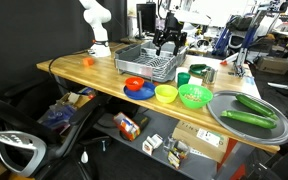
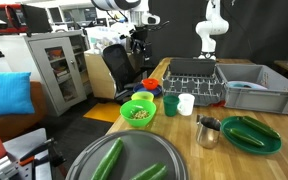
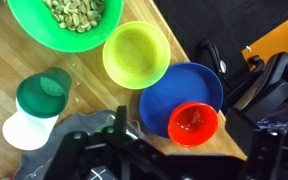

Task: Move the orange bowl to the front

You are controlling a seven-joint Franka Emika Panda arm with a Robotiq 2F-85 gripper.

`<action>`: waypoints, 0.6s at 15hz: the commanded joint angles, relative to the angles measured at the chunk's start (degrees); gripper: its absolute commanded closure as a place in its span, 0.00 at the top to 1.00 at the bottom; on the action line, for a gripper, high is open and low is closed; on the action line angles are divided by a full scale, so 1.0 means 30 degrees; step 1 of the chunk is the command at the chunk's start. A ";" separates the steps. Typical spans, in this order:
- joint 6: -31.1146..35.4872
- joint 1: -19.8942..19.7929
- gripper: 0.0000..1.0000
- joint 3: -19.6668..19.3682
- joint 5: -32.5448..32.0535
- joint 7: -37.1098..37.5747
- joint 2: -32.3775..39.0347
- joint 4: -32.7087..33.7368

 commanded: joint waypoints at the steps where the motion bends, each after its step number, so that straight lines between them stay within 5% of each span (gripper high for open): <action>1: -0.2193 0.0889 1.00 -0.0531 -0.0721 0.2313 0.2226 0.3254; 4: -0.3239 0.1185 1.00 -0.0331 0.0064 0.3347 0.4225 0.5458; 9: -0.1597 0.0949 1.00 0.0268 0.1926 0.2751 0.6737 0.7615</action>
